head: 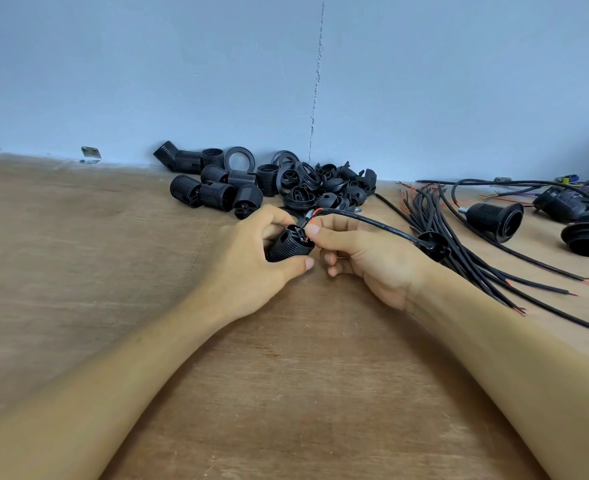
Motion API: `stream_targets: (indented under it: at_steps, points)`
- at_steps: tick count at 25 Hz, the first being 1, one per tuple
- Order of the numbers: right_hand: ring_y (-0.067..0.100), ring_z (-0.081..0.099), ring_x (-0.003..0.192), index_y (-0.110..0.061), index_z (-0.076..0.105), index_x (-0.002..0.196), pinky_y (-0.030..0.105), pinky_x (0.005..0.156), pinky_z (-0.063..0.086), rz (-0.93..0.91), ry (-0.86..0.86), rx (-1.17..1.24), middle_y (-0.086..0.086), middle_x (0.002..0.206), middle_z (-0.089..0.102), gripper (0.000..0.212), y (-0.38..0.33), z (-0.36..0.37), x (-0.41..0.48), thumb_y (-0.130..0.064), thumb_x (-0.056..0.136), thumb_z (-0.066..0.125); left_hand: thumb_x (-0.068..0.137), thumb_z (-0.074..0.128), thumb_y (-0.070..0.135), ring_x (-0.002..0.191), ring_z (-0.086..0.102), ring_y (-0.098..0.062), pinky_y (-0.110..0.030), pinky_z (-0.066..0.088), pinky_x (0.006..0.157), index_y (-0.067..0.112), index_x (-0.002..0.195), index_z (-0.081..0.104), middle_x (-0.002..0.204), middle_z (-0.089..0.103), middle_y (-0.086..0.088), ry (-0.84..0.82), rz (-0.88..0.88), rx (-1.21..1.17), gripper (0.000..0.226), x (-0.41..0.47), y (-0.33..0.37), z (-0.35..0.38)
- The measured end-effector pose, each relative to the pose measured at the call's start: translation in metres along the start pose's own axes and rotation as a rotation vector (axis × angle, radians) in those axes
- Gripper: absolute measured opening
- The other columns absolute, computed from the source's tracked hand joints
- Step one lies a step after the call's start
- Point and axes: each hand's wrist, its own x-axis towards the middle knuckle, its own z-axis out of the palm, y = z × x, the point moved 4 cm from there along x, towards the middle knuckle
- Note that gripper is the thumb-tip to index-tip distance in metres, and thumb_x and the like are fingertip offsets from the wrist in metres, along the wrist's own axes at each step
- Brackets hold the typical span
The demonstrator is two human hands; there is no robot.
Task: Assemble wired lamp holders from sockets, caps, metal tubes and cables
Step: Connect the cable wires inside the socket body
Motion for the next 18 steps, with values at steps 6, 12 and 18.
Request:
stream_targets:
  at_steps: [6,12,18]
  points:
    - [0.002,0.046,0.053,-0.022,0.062,0.083,0.015,0.051,0.044,-0.002,0.012,0.014,-0.011,0.062,0.051,0.015,0.0012,0.0001,0.001,-0.021,0.098,0.063,0.076,0.09,0.028,0.095,0.072,0.002,-0.04,0.057,0.095,0.037,0.109,0.061,0.102,0.077,0.017,-0.014,-0.006,-0.009,0.045,-0.0007,-0.0019,0.0006]
    - [0.004,0.046,0.051,-0.016,0.064,0.086,0.019,0.048,0.046,-0.081,0.08,-0.035,-0.004,0.064,0.052,0.01,0.0009,0.0012,-0.0016,-0.016,0.096,0.066,0.075,0.088,0.031,0.091,0.072,0.005,-0.036,0.058,0.091,0.043,0.102,0.059,0.096,0.077,0.023,-0.004,0.001,-0.017,0.042,-0.0009,-0.0026,0.0006]
    - [0.009,0.048,0.048,-0.005,0.065,0.102,0.028,0.046,0.051,-0.176,0.21,-0.13,0.015,0.068,0.052,0.011,-0.0002,0.002,-0.0043,-0.015,0.099,0.063,0.077,0.087,0.032,0.095,0.07,0.009,-0.03,0.057,0.094,0.037,0.108,0.071,0.097,0.077,0.023,0.037,-0.002,-0.052,0.035,-0.0004,-0.0016,0.0028]
